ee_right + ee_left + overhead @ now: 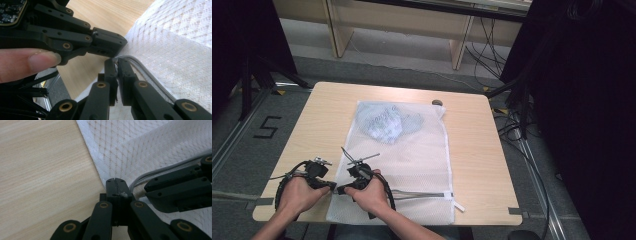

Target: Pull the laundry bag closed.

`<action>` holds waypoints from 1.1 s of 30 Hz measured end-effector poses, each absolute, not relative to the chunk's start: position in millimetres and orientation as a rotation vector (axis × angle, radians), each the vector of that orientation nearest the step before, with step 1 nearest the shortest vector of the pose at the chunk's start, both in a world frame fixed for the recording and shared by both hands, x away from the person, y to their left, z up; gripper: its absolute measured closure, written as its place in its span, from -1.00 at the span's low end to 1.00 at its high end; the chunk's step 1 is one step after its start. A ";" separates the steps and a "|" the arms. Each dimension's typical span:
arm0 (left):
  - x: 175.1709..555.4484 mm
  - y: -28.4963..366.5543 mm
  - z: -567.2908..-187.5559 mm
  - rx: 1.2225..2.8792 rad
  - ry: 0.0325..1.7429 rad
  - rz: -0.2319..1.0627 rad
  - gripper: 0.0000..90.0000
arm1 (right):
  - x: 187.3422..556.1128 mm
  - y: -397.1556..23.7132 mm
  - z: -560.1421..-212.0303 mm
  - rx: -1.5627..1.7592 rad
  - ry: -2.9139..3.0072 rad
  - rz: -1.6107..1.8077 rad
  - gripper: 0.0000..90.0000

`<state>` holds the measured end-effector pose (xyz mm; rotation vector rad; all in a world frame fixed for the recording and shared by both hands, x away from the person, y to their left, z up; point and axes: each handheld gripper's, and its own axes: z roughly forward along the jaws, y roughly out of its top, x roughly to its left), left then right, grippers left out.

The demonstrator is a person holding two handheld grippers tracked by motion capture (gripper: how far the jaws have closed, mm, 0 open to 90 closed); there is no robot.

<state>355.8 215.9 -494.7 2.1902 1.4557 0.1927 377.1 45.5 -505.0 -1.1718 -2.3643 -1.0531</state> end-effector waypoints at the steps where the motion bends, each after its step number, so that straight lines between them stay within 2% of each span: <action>1: 356.1 216.5 -493.9 2.208 1.447 0.185 1.00 | 377.3 45.3 -505.0 -1.180 -2.362 -1.046 0.94; 30: 356.7 216.7 -492.2 2.237 1.445 0.168 1.00 | 374.2 41.0 -494.2 -1.150 -2.485 -0.990 0.94; 33: 356.0 216.1 -494.4 2.201 1.446 0.193 1.00 | 374.0 40.9 -493.3 -1.130 -2.498 -0.996 0.94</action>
